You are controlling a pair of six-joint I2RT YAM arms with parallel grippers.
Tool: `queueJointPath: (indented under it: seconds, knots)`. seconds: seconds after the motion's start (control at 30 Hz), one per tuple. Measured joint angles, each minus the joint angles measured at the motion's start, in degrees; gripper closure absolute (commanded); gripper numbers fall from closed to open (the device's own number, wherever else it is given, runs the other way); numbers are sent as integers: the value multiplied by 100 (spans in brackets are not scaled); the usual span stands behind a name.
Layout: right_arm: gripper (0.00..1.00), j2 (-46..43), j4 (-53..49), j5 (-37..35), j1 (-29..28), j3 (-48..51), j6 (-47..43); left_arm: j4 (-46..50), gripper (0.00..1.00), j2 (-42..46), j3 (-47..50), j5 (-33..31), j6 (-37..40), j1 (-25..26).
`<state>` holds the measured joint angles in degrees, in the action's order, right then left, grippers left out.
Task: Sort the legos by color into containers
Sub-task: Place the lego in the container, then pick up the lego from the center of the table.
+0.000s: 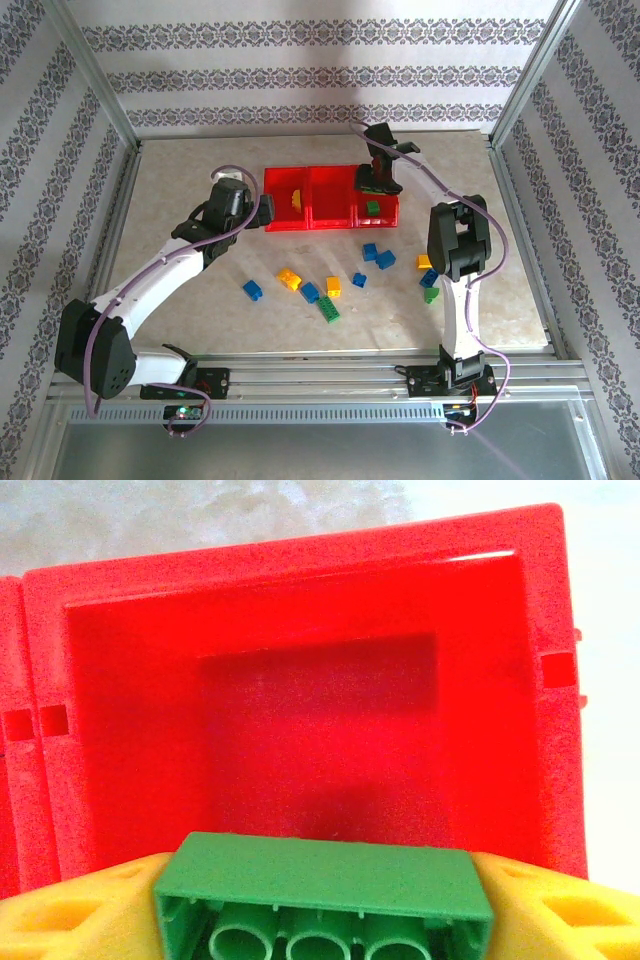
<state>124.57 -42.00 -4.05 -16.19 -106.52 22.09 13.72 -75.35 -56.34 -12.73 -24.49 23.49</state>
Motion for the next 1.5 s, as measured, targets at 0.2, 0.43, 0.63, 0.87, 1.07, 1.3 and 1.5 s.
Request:
queueJointPath:
  seconds: [0.2,0.43,0.63,0.87,1.07,1.3,1.5]
  knots:
    - [21,0,2,0,-9,-4,-2,52,0,33,103,0,-2,0]
    - [19,-7,2,2,-11,-4,2,85,0,136,201,35,-2,0]
    - [2,-304,-2,0,-22,151,31,83,0,321,466,216,-44,0]
    - [2,-1344,44,-131,-85,824,87,31,0,597,863,715,-295,2]
    - [2,-2282,168,-376,-96,1720,286,42,2,643,992,647,-745,380]
    - [2,-3099,234,-662,-96,2616,518,42,11,404,1016,295,-1620,1266]
    - [2,-3565,317,-752,-96,3018,629,68,12,-96,1014,-15,-2302,1864]
